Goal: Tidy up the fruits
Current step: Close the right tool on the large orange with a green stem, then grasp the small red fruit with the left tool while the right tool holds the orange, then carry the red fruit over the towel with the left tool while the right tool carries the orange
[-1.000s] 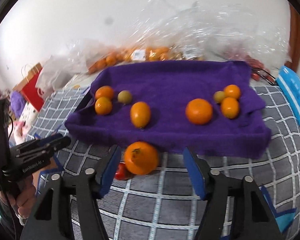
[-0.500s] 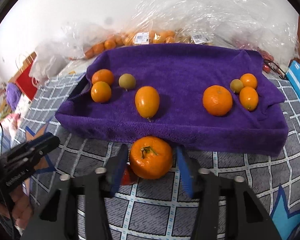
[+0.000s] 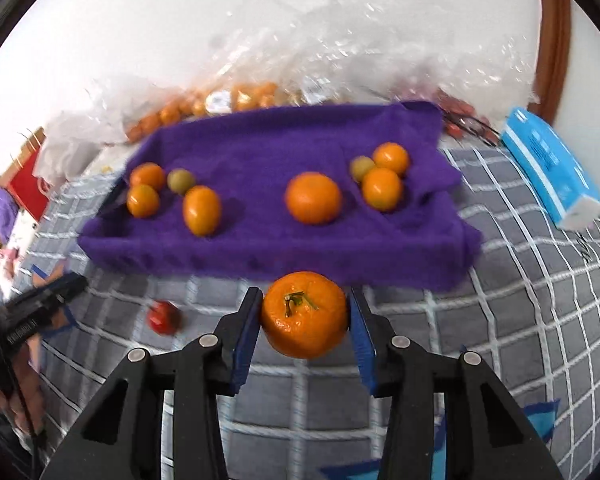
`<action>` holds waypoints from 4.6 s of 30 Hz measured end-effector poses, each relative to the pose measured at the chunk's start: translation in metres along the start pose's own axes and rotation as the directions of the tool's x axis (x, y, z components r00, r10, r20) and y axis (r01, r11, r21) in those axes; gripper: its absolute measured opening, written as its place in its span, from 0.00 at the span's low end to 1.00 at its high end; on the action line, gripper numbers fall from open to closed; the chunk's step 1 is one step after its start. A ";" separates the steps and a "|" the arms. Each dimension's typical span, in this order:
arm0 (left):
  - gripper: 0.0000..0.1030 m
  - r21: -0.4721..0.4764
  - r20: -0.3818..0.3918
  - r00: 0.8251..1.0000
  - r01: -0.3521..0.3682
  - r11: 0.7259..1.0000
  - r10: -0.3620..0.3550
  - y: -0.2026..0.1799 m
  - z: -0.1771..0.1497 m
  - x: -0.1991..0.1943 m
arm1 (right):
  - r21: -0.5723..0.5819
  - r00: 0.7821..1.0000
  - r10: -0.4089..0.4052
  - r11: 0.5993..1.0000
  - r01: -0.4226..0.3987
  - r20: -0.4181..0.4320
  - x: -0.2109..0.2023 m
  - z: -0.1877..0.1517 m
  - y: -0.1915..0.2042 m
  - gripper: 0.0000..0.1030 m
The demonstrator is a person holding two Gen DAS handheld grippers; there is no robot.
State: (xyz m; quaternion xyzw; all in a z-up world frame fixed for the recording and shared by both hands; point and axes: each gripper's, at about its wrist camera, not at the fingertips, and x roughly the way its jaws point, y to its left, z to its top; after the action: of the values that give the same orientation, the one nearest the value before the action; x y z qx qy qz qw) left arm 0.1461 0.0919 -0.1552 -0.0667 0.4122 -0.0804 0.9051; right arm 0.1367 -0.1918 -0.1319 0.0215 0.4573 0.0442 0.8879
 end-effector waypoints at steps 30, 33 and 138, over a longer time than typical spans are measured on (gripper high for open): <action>0.44 0.037 -0.055 0.995 0.084 0.996 -0.082 -0.009 -0.002 -0.002 | -0.040 0.994 0.031 0.999 -0.027 0.103 0.003 -0.014 -0.003 0.42; 0.44 0.054 -0.082 0.988 0.136 0.989 -0.131 -0.029 -0.011 -0.011 | -0.024 0.992 0.022 1.000 -0.019 0.122 -0.003 -0.016 -0.007 0.42; 0.23 -0.053 0.288 0.950 0.138 0.989 -0.118 -0.056 0.095 0.006 | -0.040 0.950 0.176 0.984 -0.171 0.257 0.001 0.095 -0.024 0.42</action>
State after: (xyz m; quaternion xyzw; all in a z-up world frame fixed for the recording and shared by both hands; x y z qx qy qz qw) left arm 0.2172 0.0409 -0.0874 -0.1368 0.2756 -0.1137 0.9447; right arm 0.2164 -0.2156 -0.0793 0.0596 0.3333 0.1227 0.9329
